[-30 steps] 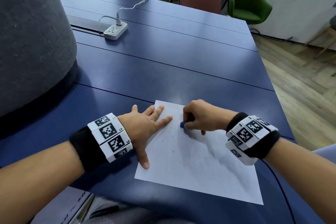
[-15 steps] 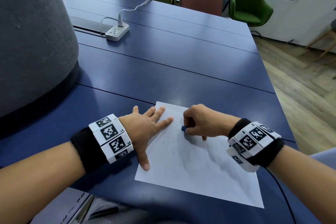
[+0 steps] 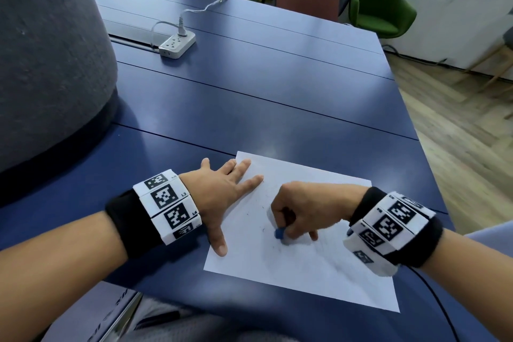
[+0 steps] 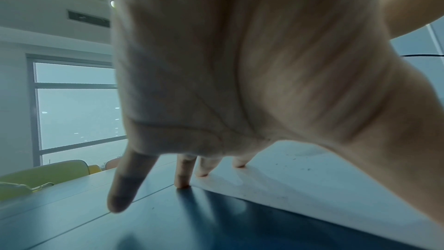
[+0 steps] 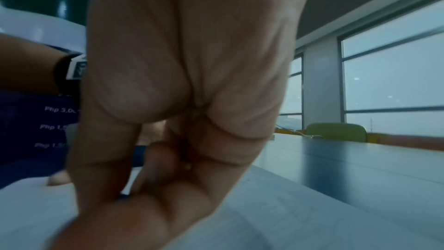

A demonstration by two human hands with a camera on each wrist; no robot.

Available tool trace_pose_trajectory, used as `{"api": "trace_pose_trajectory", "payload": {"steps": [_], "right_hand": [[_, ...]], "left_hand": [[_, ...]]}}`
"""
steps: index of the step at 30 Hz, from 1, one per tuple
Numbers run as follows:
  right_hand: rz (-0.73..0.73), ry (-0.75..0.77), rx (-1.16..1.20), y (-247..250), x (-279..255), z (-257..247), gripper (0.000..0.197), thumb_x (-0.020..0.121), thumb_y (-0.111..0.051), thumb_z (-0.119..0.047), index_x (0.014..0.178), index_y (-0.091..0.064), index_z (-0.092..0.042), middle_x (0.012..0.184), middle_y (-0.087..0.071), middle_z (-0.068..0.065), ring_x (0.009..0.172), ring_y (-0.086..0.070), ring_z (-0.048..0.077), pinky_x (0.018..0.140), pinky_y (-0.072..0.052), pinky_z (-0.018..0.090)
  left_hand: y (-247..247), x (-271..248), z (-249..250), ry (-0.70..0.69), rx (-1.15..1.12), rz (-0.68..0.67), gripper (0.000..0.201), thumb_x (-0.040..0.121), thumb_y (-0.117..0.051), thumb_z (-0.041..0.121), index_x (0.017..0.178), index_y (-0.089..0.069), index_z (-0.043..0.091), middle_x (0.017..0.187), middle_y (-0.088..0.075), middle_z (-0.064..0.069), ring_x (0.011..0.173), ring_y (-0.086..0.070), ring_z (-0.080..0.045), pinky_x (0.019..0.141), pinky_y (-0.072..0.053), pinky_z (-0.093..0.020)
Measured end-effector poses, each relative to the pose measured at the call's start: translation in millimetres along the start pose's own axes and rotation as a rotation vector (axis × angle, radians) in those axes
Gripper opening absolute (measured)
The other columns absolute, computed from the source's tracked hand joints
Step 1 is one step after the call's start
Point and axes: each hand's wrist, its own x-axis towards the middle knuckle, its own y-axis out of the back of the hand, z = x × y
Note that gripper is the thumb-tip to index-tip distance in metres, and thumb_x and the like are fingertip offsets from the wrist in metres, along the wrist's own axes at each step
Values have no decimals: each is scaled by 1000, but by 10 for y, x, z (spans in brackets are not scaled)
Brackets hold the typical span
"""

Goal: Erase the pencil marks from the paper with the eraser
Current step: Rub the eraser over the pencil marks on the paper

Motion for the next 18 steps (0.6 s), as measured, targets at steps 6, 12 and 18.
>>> {"api": "trace_pose_trajectory", "payload": {"steps": [6,12,18], "right_hand": [[123,0,-7,-53,-62,-12,15,84,-70,-16,74,-60,-10,65,-61,-5,43,-59,14,44,-46,23],[59,-7,53,-41,-94,-1,17,84,-72,-20,77,-64,-7,69,-66,1,45,-61,14,48,-48,24],[-77,37,94,-184,-178,-22,9,83,-70,-11,80,-64,-5,69,-67,1,50,-62,17,51,-52,30]], "left_hand": [[3,-8,2,-1,-8,-1,151,49,-85,65,151,23,32,159,25,-4,148,16,-24,112,-7,-68],[5,-7,1,12,-10,-11,151,50,-85,65,151,23,32,159,27,-5,148,17,-23,113,-6,-67],[13,-19,-1,18,-13,-11,151,50,-84,67,151,24,31,159,26,-5,148,16,-23,113,-6,-67]]}}
